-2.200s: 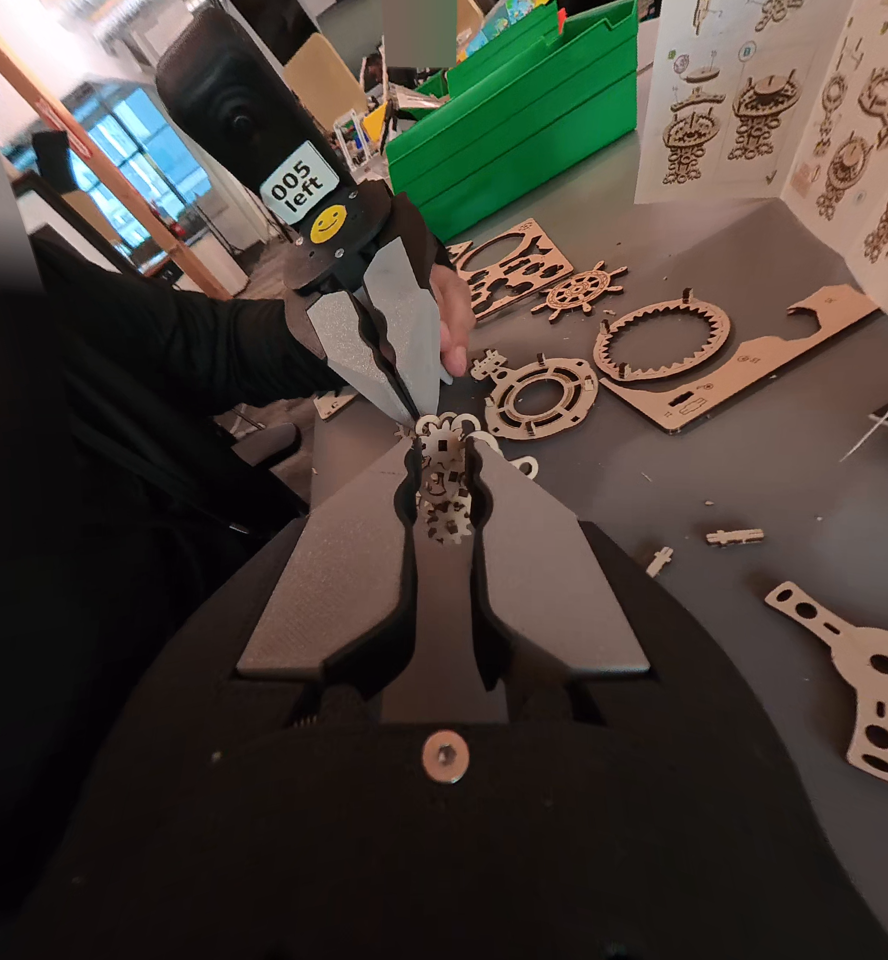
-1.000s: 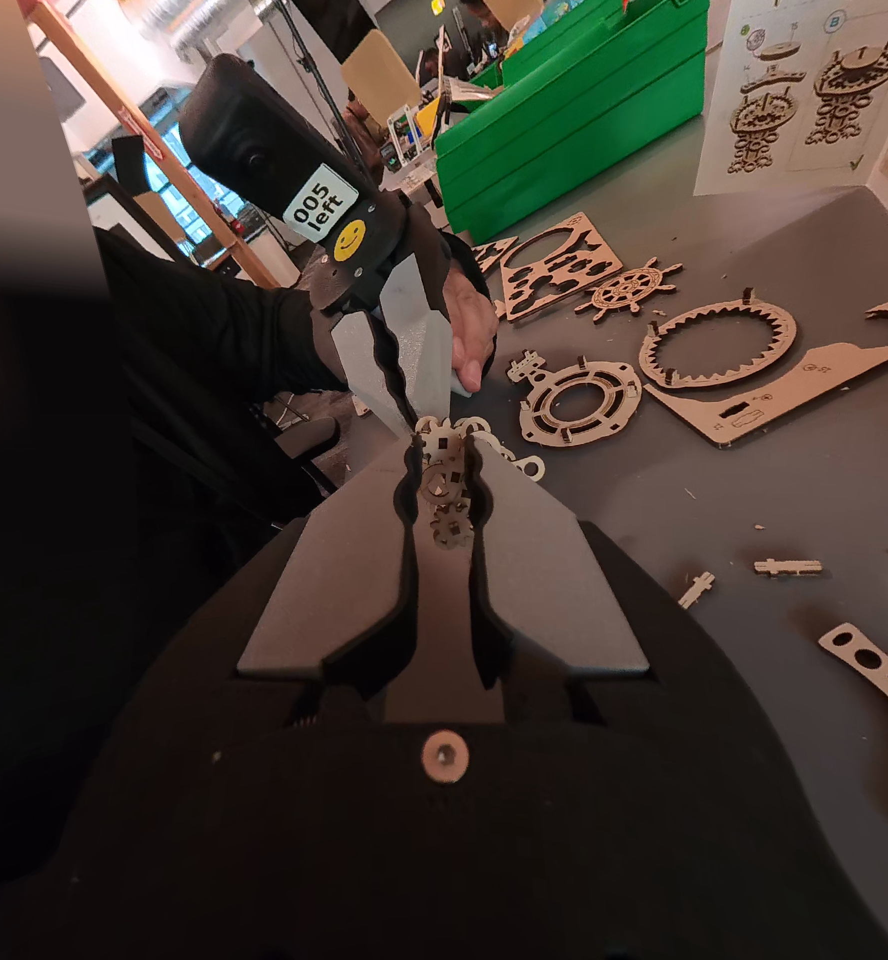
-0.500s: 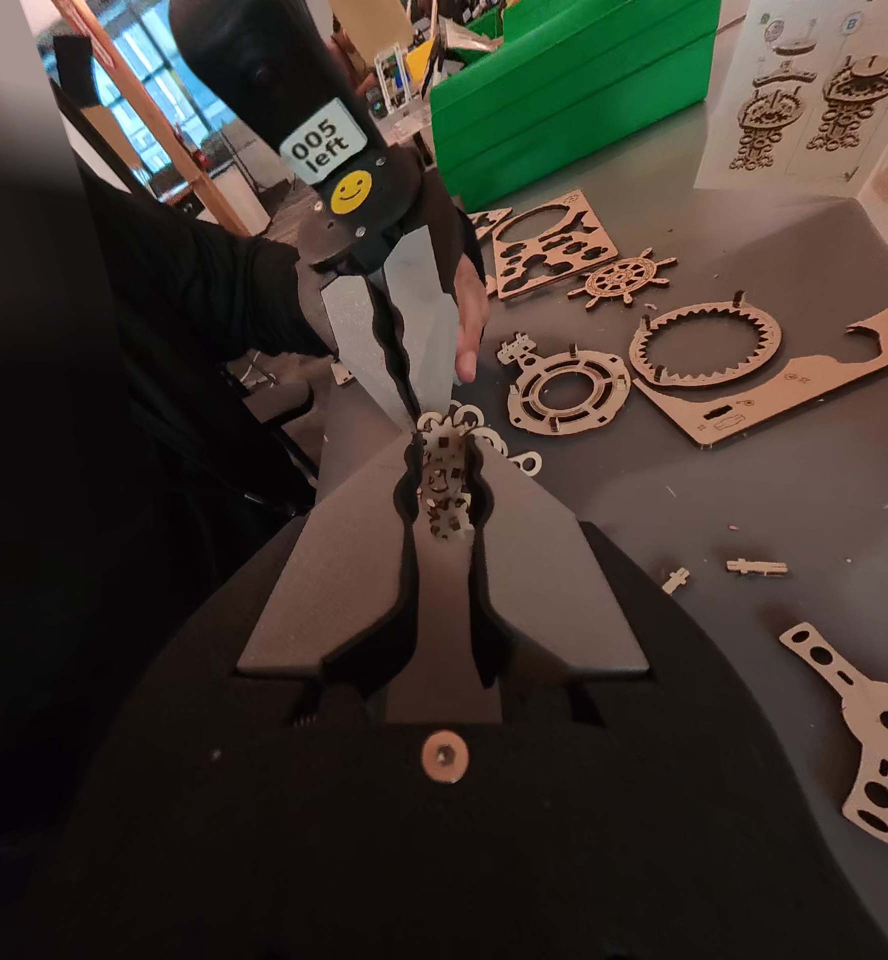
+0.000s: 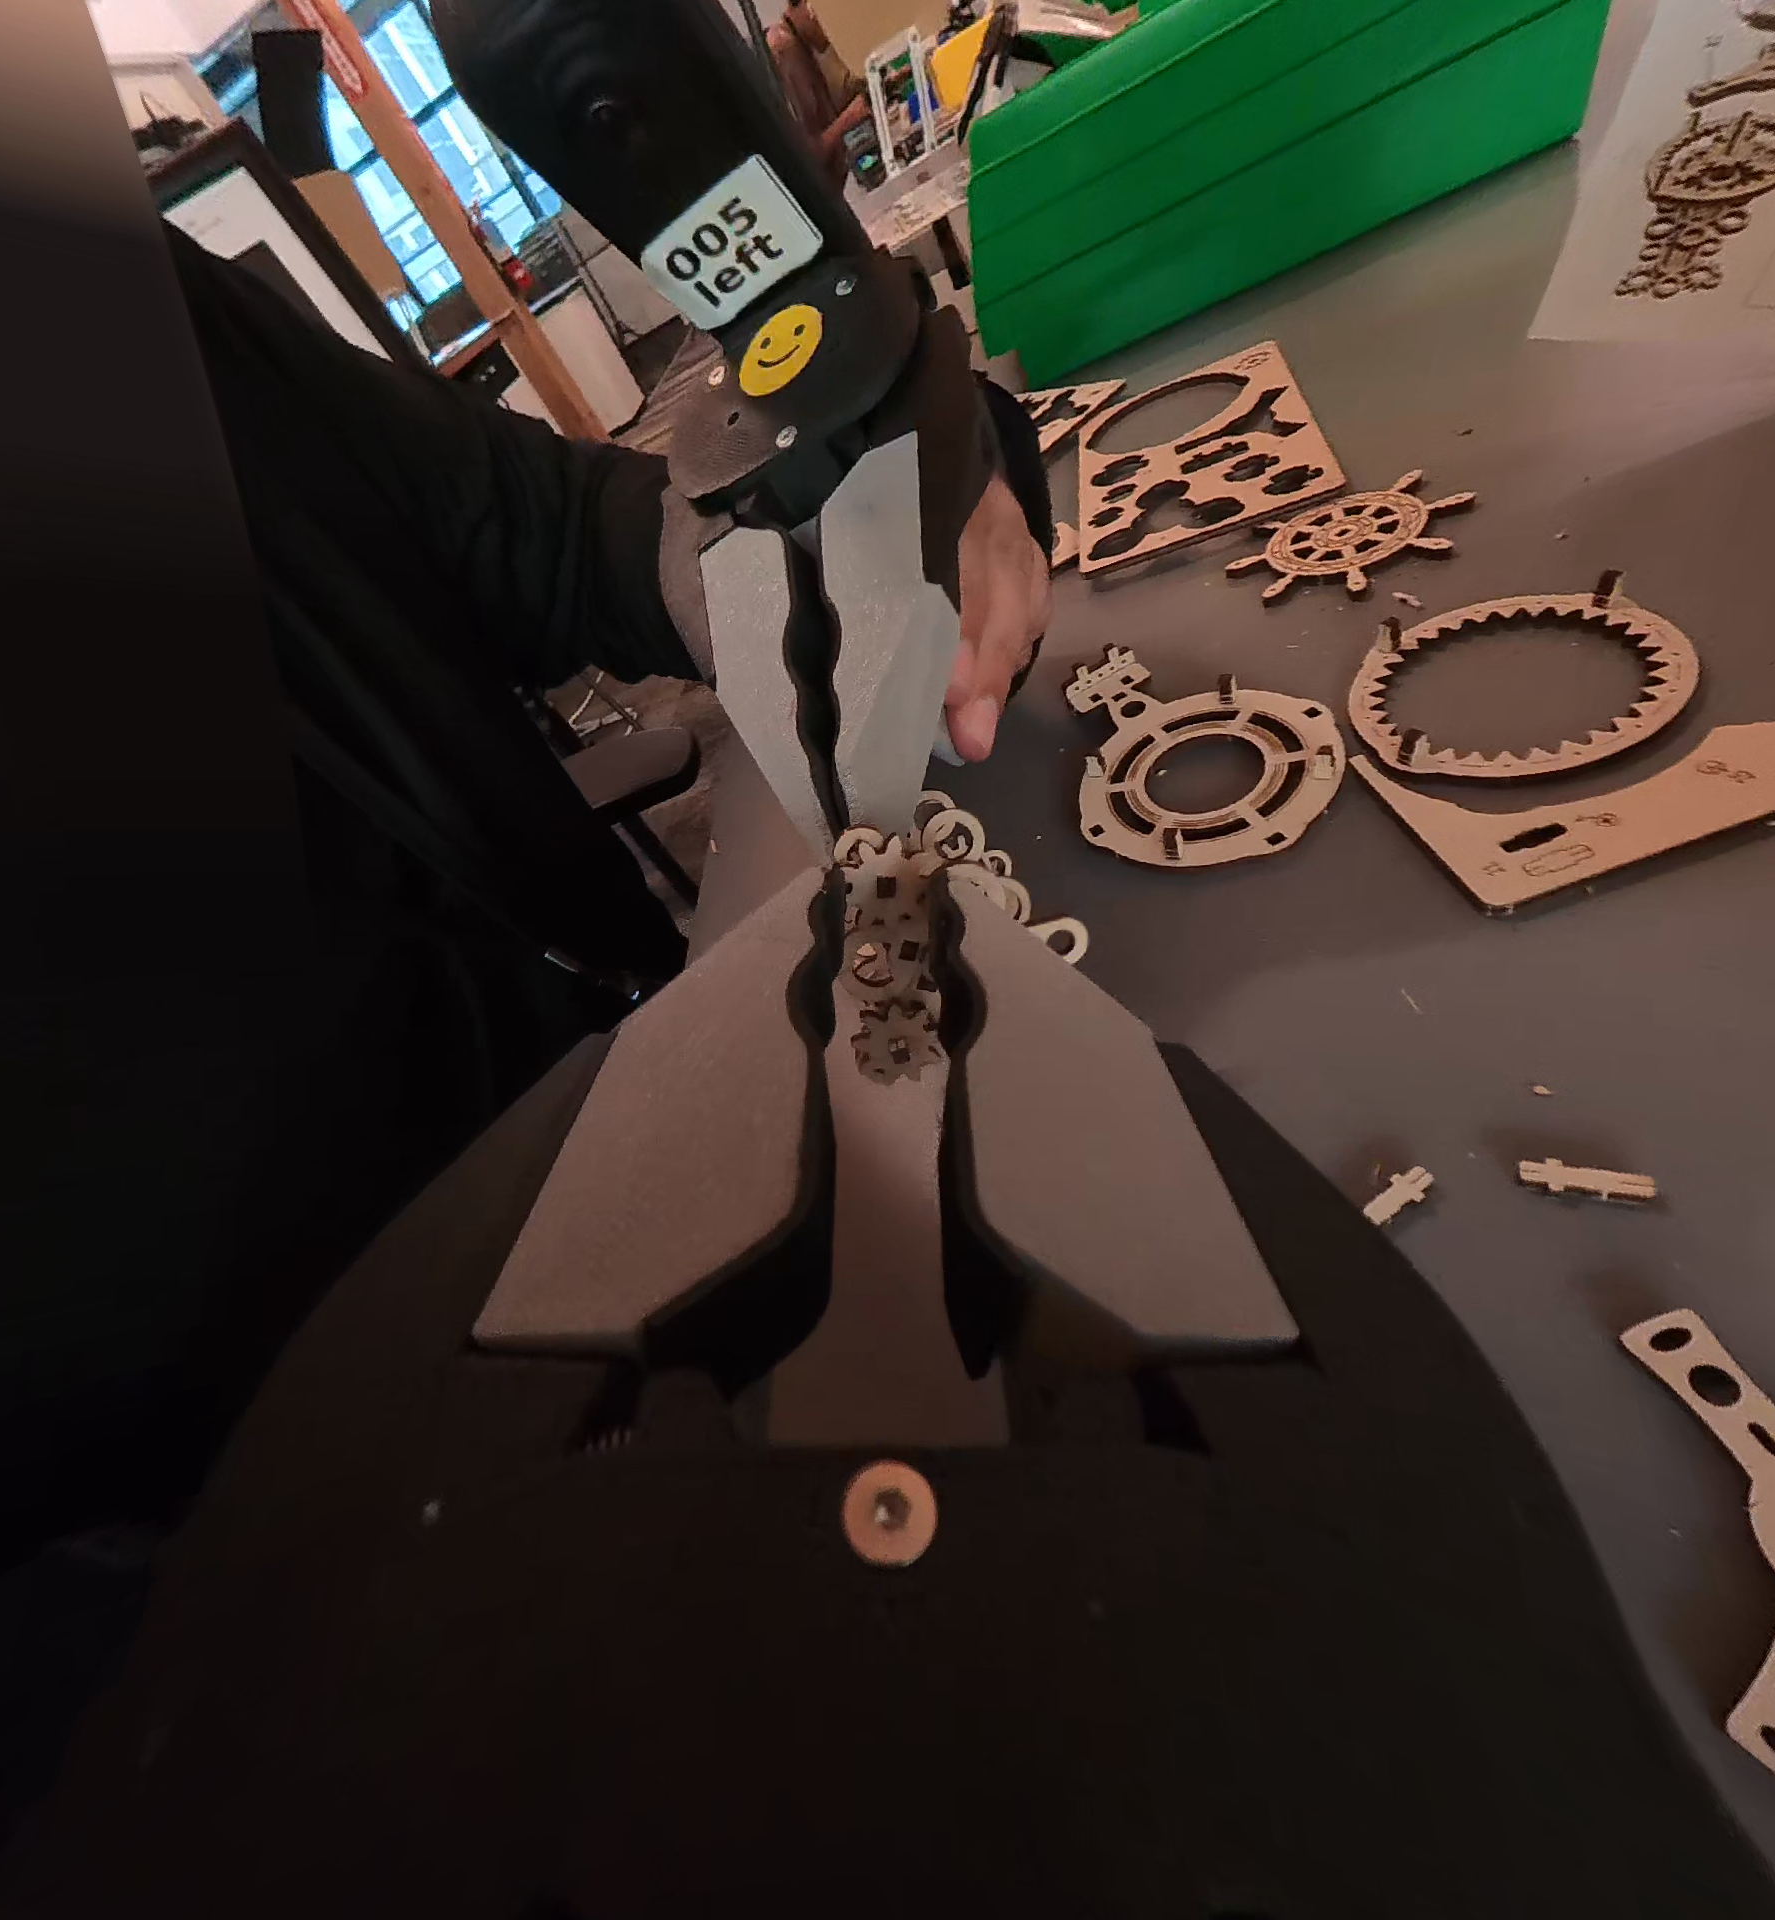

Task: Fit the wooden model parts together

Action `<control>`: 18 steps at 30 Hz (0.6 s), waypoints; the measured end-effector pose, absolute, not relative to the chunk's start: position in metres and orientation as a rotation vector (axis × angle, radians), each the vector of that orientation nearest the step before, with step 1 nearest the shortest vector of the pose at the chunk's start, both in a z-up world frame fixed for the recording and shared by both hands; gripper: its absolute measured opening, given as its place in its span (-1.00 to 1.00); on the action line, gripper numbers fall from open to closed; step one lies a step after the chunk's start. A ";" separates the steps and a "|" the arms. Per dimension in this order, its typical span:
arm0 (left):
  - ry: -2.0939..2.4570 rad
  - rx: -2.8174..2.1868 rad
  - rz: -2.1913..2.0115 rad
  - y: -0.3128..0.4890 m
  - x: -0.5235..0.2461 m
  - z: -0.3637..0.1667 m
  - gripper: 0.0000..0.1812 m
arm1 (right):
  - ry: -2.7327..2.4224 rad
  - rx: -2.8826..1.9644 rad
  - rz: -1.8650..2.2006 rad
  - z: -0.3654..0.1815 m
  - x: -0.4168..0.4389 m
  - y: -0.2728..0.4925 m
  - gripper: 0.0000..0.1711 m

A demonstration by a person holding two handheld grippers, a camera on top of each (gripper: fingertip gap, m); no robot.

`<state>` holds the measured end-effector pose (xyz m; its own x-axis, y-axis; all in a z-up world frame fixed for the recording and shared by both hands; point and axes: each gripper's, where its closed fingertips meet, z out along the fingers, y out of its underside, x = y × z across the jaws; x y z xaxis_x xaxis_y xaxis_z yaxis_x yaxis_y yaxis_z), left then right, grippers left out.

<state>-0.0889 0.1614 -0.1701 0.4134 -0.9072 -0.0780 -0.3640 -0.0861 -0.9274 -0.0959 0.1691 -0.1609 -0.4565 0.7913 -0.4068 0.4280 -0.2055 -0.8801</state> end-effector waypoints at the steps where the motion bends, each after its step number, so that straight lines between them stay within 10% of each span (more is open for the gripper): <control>1: 1.128 -1.656 -0.665 0.162 -0.089 -0.170 -1.00 | -1.755 -1.417 1.699 -0.160 -0.096 0.169 -0.85; 18: 1.278 -1.475 -0.534 0.143 -0.083 -0.168 -1.00 | -1.921 -1.260 1.437 -0.157 -0.089 0.148 -0.84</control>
<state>-0.0830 0.1431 -0.1682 0.3264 -0.8992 -0.2913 -0.4245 0.1358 -0.8952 -0.0895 0.1477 -0.1574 -0.4956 0.8510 -0.1739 0.4073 0.0509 -0.9119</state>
